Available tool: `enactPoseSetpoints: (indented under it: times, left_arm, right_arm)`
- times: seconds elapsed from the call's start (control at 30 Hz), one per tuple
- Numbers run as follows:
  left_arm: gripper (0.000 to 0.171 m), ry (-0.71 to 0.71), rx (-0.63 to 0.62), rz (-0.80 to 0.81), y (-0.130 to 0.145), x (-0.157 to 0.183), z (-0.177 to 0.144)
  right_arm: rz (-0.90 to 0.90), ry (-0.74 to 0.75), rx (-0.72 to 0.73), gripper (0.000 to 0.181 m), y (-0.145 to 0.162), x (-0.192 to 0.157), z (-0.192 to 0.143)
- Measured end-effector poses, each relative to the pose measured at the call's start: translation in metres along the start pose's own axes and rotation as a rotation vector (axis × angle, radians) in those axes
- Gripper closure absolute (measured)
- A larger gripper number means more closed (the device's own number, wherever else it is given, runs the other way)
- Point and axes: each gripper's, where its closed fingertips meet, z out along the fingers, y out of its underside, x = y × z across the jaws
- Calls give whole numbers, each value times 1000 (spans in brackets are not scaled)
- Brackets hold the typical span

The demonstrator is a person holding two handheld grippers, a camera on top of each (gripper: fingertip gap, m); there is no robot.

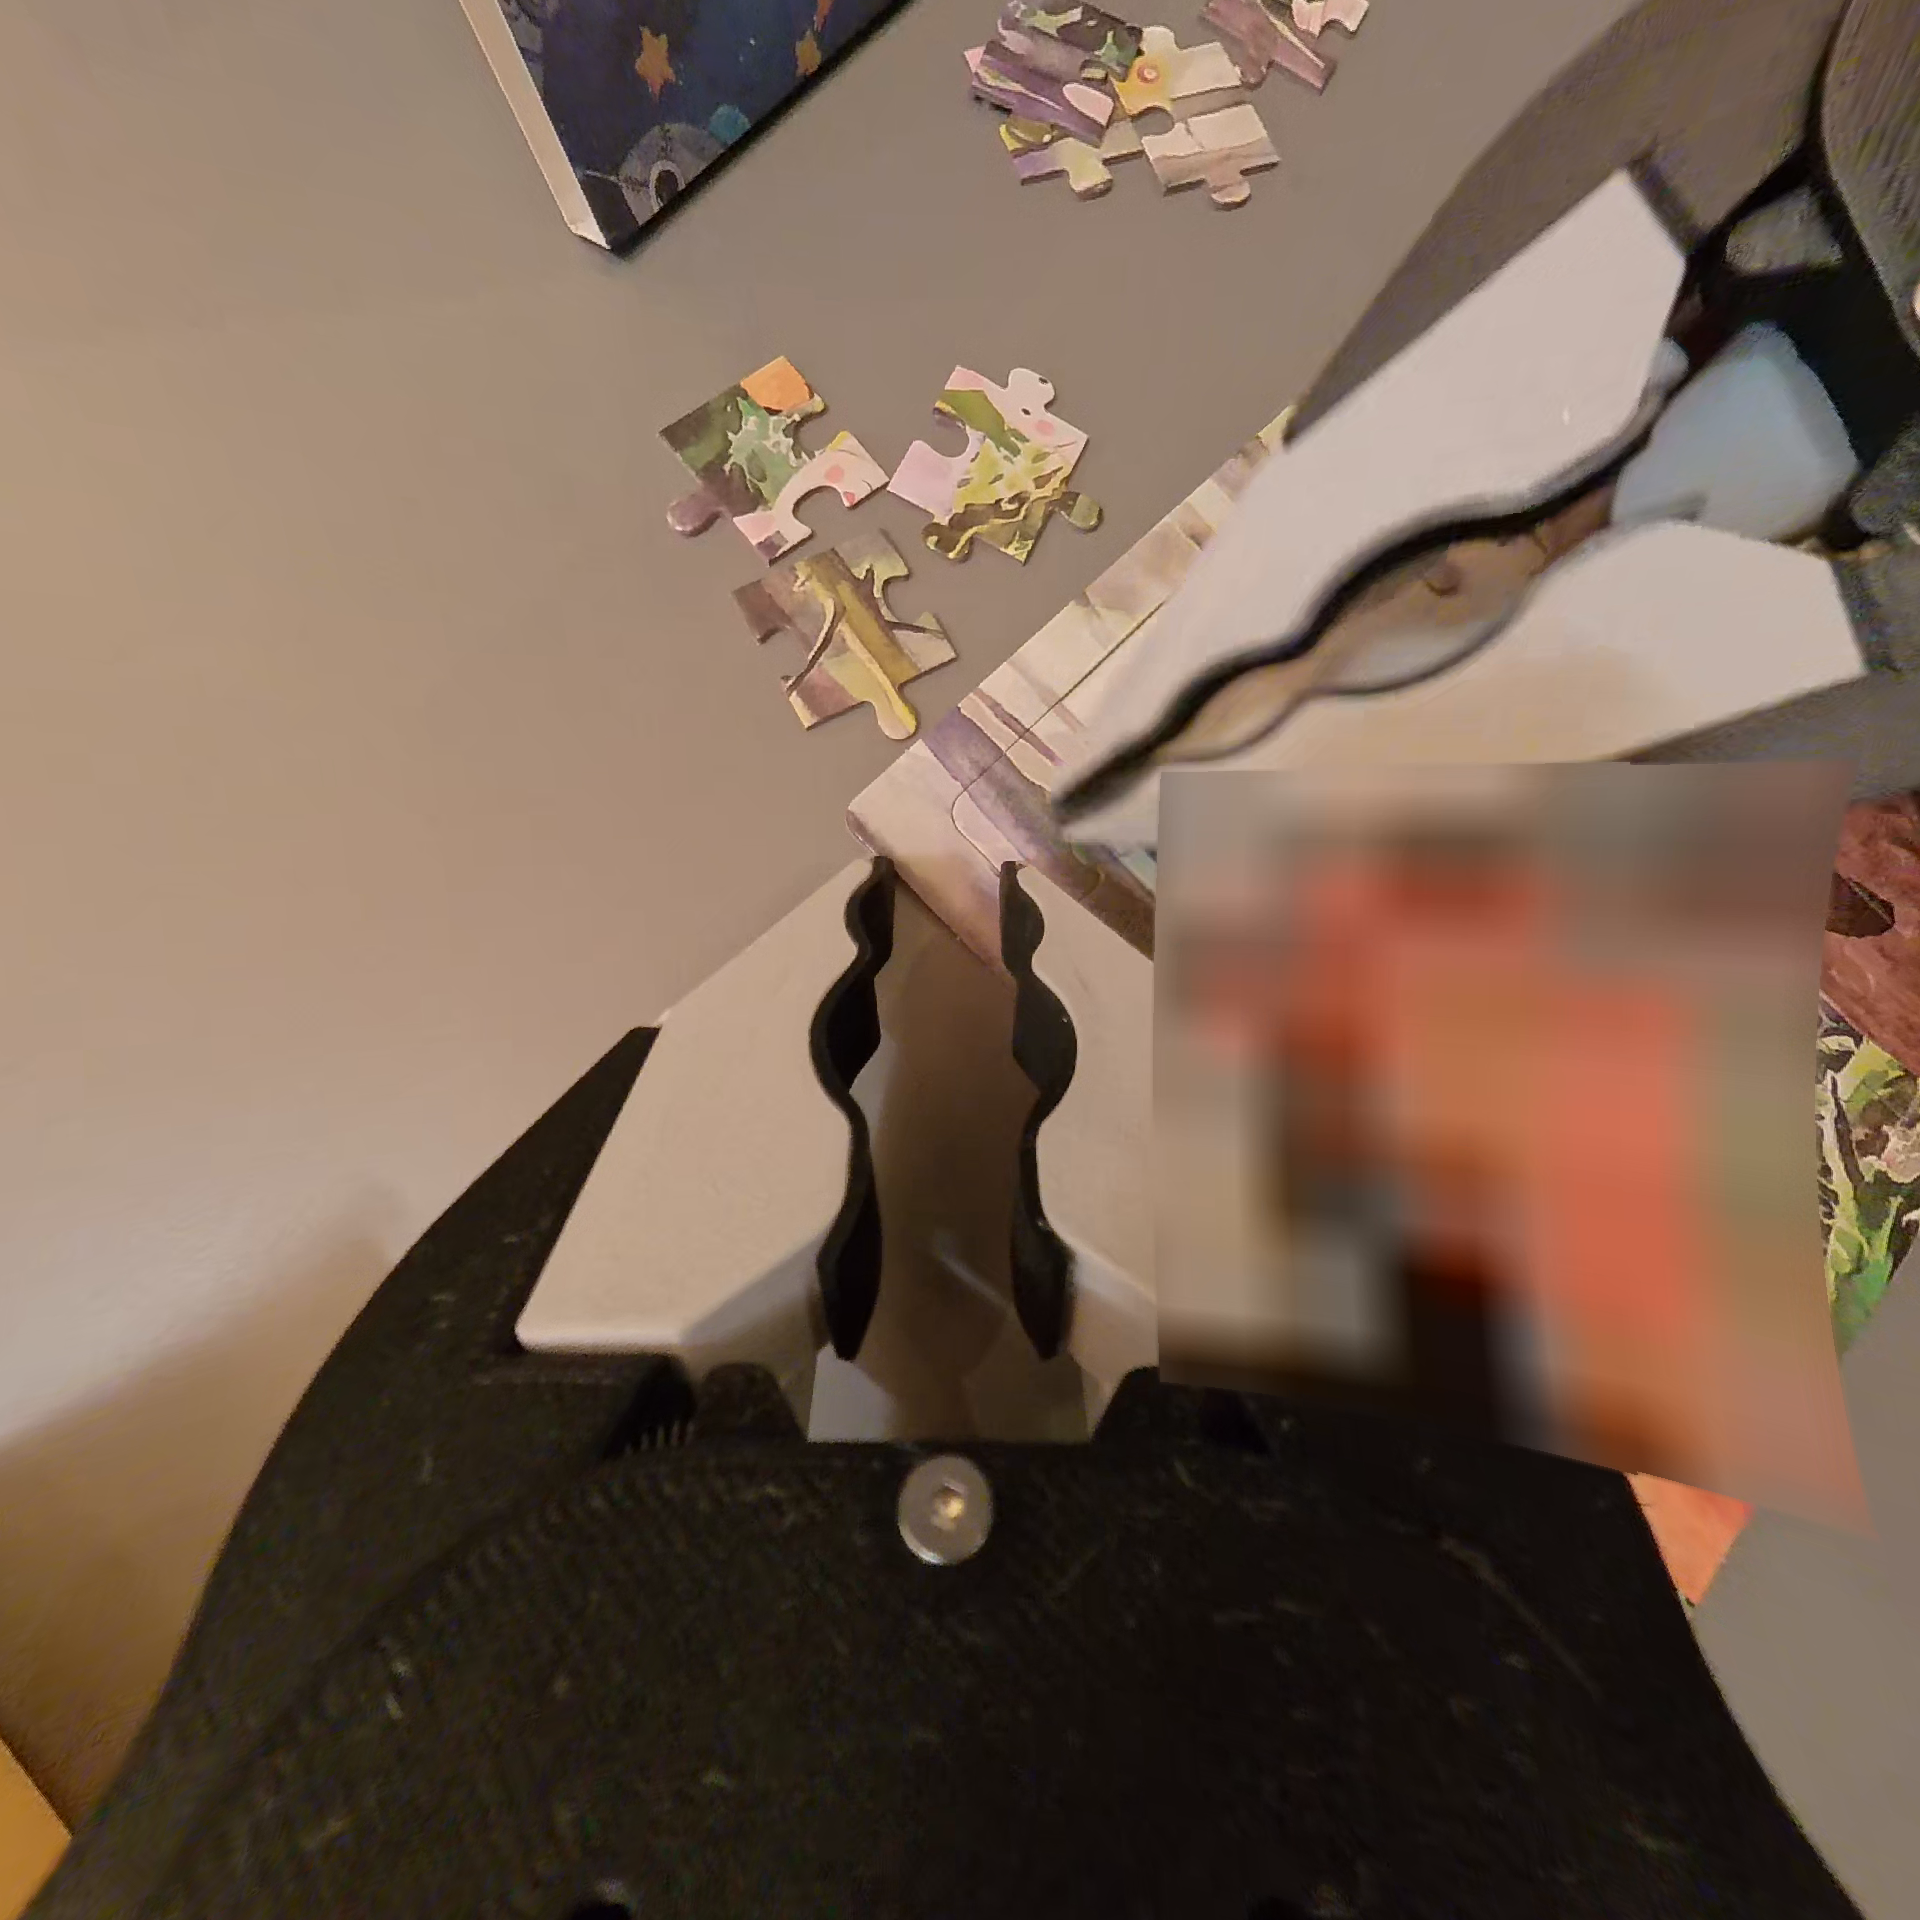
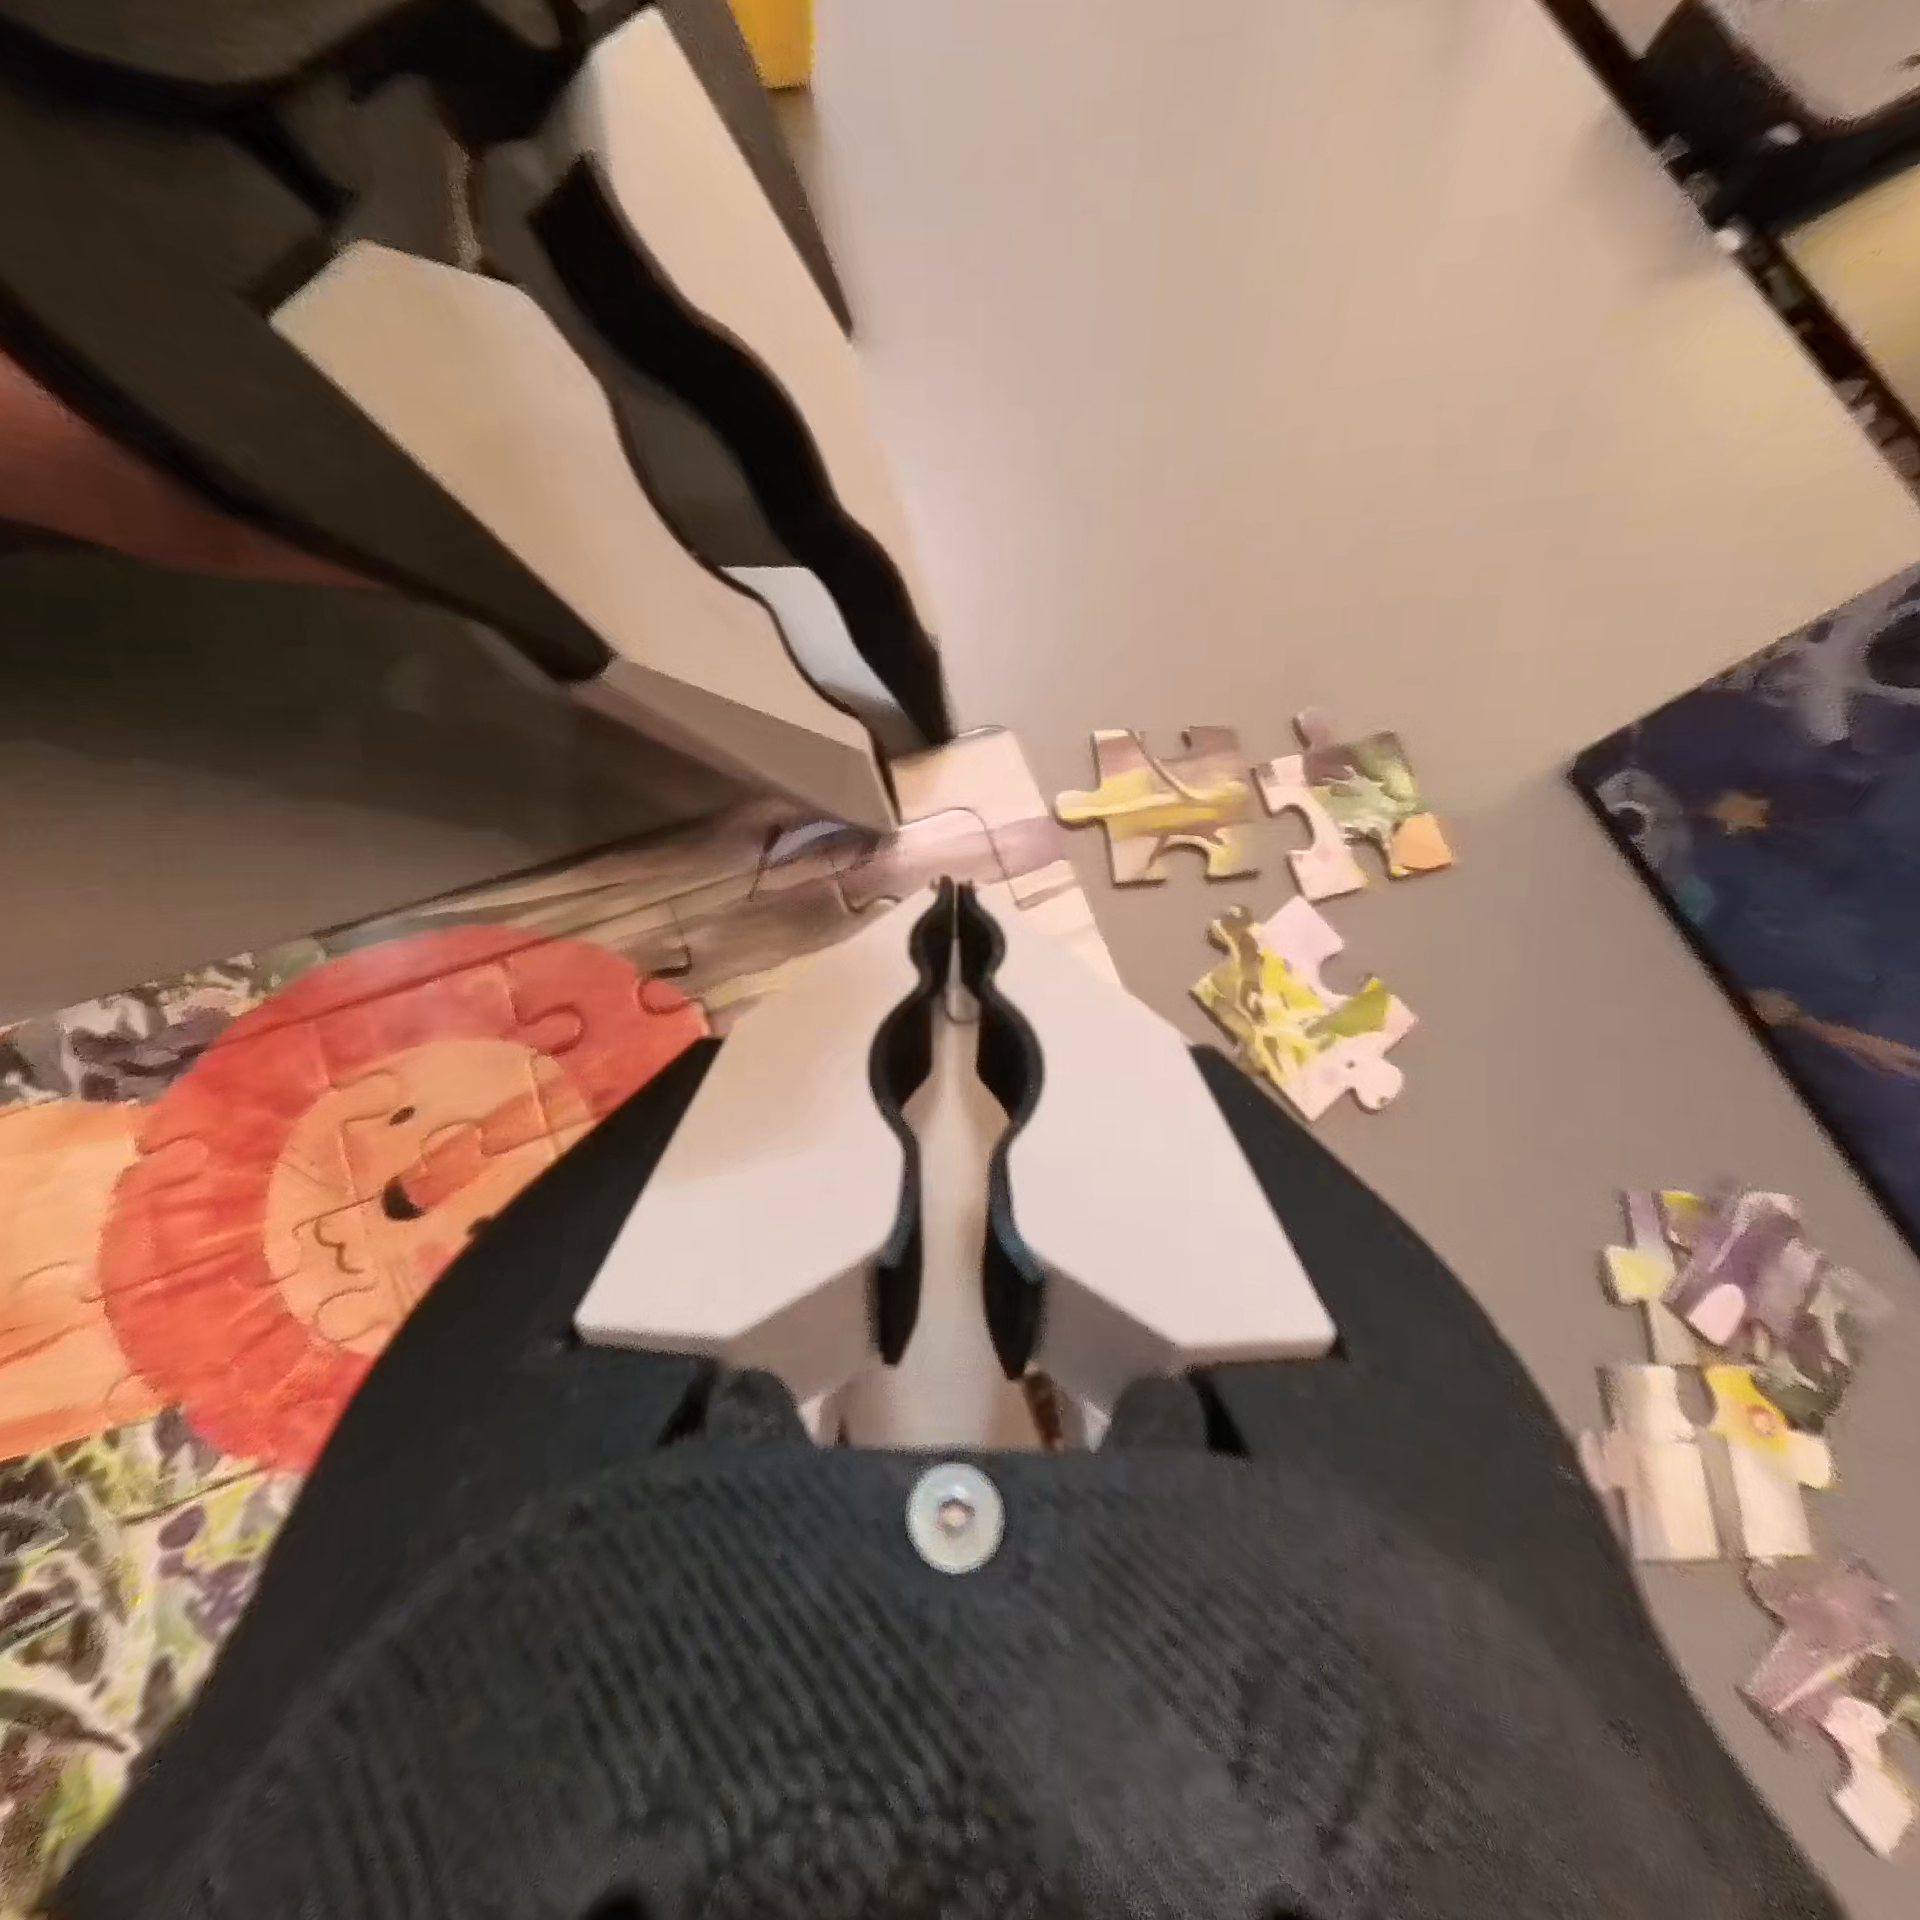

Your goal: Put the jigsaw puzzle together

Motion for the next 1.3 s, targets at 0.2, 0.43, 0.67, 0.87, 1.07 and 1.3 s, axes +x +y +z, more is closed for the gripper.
enactPoseSetpoints:
  times: [0.2, 0.43, 0.67, 0.87, 1.07, 1.3]
  left_arm:
    - [152, -2, -2, 2, 0, 0, 0]
    - [152, -5, -4, 2, 0, 0, 0]
    - [152, -2, -3, -1, 0, 0, 0]
    - [153, 0, -3, -4, 0, 0, 0]
    - [153, -1, -3, -3, 0, -1, 0]
    - [153, -3, -4, -2, 0, -1, 0]
  right_arm:
    - [32, -105, 5, 181, -2, -15, 1]
    - [45, -100, 9, 181, -3, -13, 2]
    - [20, -464, -18, 181, 3, -71, -11]
    - [-75, -136, 18, 181, 2, -26, -5]
    - [-136, -603, -26, 181, 19, -104, -32]
    - [-135, -233, 31, 181, 9, -44, -14]
